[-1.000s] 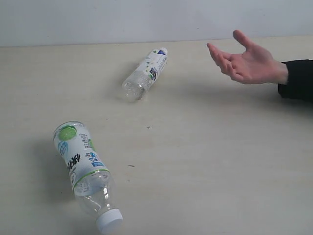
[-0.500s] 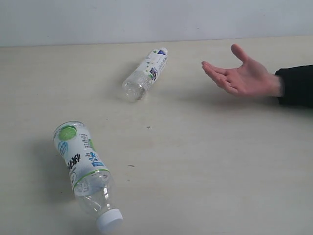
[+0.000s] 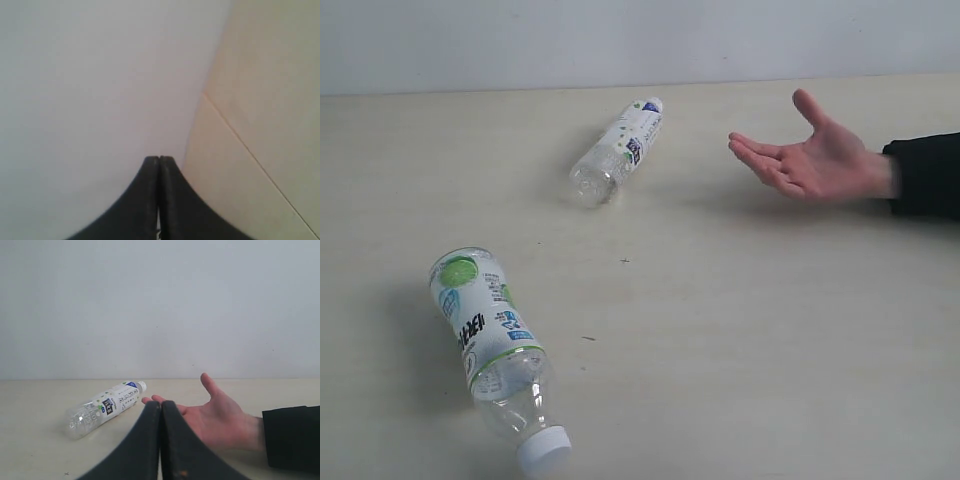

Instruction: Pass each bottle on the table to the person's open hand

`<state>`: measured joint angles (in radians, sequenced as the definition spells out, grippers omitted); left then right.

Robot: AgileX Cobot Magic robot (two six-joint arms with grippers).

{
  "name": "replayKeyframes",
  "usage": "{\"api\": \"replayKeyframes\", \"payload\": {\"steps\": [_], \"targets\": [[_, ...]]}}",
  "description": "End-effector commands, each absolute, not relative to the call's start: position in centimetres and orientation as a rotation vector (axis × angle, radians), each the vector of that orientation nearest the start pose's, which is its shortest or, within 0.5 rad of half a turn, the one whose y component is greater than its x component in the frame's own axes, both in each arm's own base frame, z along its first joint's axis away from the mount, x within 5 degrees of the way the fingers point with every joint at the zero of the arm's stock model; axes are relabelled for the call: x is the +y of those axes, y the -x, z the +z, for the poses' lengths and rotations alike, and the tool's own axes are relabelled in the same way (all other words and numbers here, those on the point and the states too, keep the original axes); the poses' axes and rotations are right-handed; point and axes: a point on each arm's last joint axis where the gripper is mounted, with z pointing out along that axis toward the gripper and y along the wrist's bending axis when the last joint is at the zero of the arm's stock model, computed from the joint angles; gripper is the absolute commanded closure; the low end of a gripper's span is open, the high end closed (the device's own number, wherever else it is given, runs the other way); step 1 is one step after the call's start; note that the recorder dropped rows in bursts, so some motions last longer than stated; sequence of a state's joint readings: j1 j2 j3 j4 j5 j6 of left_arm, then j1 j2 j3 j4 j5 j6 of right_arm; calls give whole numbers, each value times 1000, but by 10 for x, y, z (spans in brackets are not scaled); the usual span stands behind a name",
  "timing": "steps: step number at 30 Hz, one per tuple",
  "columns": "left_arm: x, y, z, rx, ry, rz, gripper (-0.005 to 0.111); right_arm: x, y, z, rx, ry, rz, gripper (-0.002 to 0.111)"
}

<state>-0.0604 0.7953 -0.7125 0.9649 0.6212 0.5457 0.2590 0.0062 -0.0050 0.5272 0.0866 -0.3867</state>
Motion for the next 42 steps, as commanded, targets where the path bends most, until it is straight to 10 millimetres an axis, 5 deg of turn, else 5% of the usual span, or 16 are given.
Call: {"api": "replayKeyframes", "payload": {"steps": [1, 14, 18, 23, 33, 42], "targets": [[1, -157, 316, 1804, -1759, 1094, 107, 18, -54, 207, 1557, 129, 337, 108], [-94, -157, 268, 1515, -2295, 564, 107, 18, -54, 207, 1557, 129, 337, 108], [-127, -164, 241, 1282, -2521, 521, 107, 18, -54, 207, 1557, 129, 337, 108], [-151, -185, 223, 1194, -2695, 489, 107, 18, -54, 207, 1557, 129, 337, 108], [-166, -199, 226, 1235, -2707, 251, 107, 18, -54, 207, 1557, 129, 337, 108], [-154, -209, 227, 1180, -2758, 433, 107, 18, -54, 207, 1557, 129, 337, 108]]}}
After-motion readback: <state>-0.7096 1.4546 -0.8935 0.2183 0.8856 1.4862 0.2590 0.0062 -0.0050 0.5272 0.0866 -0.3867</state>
